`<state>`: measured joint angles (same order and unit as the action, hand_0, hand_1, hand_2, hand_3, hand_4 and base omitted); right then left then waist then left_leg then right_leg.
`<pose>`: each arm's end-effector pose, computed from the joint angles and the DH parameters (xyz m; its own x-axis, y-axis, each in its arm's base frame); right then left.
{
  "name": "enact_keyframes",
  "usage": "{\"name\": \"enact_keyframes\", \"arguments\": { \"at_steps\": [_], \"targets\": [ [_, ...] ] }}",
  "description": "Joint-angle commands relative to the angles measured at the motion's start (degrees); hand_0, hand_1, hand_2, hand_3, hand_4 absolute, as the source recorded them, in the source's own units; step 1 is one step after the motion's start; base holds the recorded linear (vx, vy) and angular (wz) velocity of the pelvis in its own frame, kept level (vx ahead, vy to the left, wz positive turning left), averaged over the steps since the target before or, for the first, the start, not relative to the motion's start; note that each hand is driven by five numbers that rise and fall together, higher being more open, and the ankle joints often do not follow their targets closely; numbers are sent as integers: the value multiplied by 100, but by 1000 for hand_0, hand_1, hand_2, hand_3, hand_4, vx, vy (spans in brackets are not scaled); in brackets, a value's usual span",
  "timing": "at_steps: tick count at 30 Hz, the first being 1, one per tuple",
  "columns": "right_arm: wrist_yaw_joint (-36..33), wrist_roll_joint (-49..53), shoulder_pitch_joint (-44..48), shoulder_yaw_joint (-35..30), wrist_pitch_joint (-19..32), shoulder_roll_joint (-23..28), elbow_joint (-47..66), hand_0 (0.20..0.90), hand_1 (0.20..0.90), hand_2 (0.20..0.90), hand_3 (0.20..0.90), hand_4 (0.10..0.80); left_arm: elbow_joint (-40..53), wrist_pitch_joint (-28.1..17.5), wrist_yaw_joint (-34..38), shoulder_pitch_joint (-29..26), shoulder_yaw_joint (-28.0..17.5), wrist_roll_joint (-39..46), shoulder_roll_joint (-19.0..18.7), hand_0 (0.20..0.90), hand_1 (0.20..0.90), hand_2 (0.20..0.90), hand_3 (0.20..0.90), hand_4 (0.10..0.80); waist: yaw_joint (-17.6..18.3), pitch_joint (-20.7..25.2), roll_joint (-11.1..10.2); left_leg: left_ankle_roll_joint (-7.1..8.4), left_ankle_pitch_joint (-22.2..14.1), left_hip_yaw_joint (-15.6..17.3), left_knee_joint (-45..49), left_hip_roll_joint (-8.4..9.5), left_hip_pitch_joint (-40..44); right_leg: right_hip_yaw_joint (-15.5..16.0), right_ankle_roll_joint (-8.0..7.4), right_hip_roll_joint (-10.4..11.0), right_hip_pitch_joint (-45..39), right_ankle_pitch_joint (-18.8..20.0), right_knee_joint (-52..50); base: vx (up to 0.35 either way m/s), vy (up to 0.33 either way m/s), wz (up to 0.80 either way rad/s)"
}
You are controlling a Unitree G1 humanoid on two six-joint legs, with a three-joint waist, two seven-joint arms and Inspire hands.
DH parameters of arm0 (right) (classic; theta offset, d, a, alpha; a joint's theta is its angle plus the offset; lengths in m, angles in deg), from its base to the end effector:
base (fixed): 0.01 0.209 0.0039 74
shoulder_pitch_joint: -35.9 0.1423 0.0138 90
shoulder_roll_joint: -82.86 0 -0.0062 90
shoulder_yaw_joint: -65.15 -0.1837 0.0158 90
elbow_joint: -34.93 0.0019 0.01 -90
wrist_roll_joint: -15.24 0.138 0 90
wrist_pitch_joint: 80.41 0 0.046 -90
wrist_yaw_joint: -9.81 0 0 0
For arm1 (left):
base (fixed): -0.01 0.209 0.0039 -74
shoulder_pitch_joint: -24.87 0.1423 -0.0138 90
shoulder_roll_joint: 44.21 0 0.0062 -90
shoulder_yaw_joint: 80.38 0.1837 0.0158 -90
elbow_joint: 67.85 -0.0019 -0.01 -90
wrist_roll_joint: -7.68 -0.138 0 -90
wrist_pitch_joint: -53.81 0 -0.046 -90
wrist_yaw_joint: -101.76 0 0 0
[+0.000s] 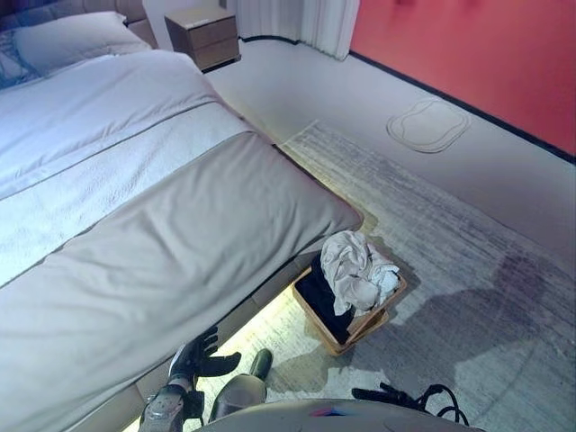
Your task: Pick up the clothes from the bed and place them into the basket
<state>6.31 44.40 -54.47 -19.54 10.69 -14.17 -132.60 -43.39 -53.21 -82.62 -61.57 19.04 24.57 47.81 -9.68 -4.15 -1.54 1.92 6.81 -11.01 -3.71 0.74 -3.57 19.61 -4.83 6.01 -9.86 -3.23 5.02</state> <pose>0.0480 -0.2018 -0.1255 0.2014 -0.1958 -0.9597 0.4072 0.9079 -0.0997 0.0748 0.2228 -0.1086 0.6149 0.0953 -0.7828 -0.0668 0.9954 0.0687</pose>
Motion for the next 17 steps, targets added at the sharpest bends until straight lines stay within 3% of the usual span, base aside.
{"name": "enact_keyframes", "arguments": {
  "at_steps": [1, 17],
  "targets": [
    [186, -226, 60, 20, 129, 175, 245, 900, 900, 900, 900, 800, -201, -127, -55, -475, 96, 417, -4, 900, 900, 900, 900, 800, -19, 149, 87, -39, -169, 393, -50, 65, 282, -528, 196, -182, 325, -24, -781, 22, 32, -12],
    [170, -466, 178, 214, 115, 223, 294, 900, 900, 900, 900, 800, -314, 170, -484, -431, 187, 428, 13, 900, 900, 900, 900, 800, -56, 157, 111, -99, -230, 313, -84, 141, 450, -467, 250, -205, 239, -68, -793, 4, 8, -2]
  ]
}}
